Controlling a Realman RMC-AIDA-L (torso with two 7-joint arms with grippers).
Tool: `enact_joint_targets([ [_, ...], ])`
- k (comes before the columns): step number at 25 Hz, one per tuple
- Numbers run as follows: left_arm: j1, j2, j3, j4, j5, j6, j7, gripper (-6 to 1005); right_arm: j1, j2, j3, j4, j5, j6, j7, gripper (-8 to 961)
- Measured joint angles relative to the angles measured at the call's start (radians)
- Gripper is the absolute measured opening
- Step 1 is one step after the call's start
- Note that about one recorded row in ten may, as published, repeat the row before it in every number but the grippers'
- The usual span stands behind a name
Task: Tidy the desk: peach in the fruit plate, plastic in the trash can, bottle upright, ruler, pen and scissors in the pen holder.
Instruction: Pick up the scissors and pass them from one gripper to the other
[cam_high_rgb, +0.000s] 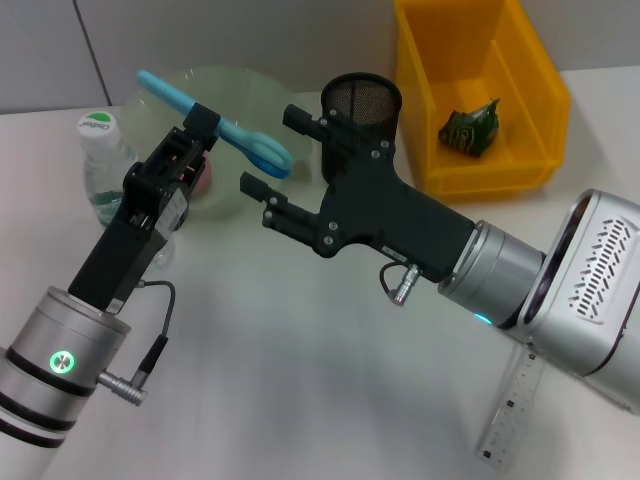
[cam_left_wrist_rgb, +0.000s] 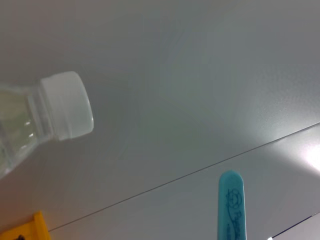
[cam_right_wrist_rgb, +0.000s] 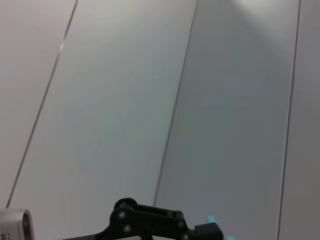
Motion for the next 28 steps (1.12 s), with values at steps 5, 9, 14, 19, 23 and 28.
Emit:
enact_joint_targets([
  [5,0.000,0.000,-0.001,0.000,0.000,0.000,-0.002,229,0.000,0.000,0.018,0.006,0.000,0.012,0.000,753],
  [9,0.000,0.000,-0.003,0.000,0.000,0.000,-0.001,229,0.003,0.000,0.018,0.006,0.000,0.015,0.000,472],
  [14,0.000,0.000,-0.003,0.000,0.000,0.000,0.000,229,0.005,0.000,0.018,0.006,0.000,0.019,0.000,314],
  [19,0.000,0.000,-0.003,0.000,0.000,0.001,0.000,230,0.008,0.000,0.020,0.005,-0.022,0.019,0.000,284],
  [23,0.000,0.000,-0.003,0.000,0.000,0.001,0.000,230,0.010,0.000,0.020,0.005,-0.026,0.019,0.000,275],
  [28,0.000,0.000,-0.003,0.000,0.000,0.001,0.000,229,0.018,0.000,0.020,0.005,-0.026,0.024,0.000,259],
])
